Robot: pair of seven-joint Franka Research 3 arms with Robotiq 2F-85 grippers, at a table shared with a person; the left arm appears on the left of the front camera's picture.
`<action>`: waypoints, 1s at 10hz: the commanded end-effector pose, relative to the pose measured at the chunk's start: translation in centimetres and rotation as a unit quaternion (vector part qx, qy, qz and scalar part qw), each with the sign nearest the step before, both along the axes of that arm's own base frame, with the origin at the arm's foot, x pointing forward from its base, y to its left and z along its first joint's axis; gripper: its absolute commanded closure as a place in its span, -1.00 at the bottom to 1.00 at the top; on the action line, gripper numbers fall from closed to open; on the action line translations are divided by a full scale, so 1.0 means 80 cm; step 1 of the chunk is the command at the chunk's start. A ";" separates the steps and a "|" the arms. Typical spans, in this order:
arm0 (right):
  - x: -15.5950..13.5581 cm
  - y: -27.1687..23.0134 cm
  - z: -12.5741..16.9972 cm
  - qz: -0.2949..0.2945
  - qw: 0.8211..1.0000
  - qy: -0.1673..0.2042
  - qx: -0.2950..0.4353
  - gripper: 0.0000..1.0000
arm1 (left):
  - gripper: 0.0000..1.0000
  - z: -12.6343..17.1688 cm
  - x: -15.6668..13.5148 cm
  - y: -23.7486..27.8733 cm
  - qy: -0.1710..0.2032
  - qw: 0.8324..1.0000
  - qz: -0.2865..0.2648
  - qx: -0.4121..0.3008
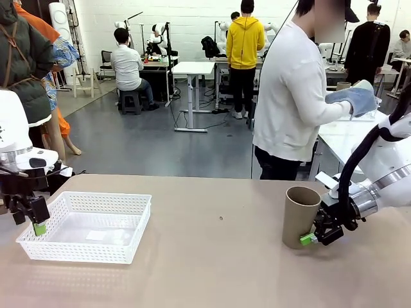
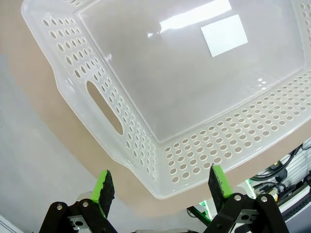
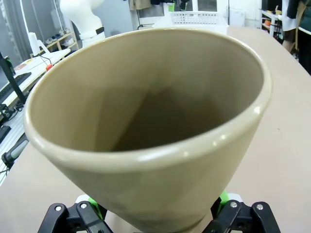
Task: Clean and organize the cups into the basket.
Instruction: Pick up the Organizing basket and move it to the center of the table, then pick up the Reusable plastic cup from the right side of the table and place it inside the Organizing basket.
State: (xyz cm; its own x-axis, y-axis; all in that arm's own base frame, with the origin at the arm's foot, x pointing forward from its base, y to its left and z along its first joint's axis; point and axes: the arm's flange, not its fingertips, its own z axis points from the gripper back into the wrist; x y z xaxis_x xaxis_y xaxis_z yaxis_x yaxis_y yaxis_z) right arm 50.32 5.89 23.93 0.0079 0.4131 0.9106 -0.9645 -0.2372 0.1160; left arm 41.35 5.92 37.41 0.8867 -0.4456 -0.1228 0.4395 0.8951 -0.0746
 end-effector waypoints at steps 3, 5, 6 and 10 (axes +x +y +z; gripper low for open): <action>-0.004 0.006 -0.002 0.012 1.000 -0.013 0.001 -1.00 | -1.00 -0.022 0.011 -0.003 -0.038 0.996 0.068 0.032; -0.006 0.009 -0.002 0.015 1.000 -0.021 0.008 -1.00 | -1.00 -0.033 0.013 -0.006 -0.047 0.993 0.098 0.044; -0.007 0.011 -0.002 0.015 0.999 -0.026 0.011 -1.00 | -1.00 -0.037 0.012 -0.009 -0.034 0.993 0.104 0.046; -0.003 0.013 -0.005 0.001 1.000 -0.012 0.008 -1.00 | -1.00 -0.039 0.011 -0.008 -0.004 0.995 0.090 0.031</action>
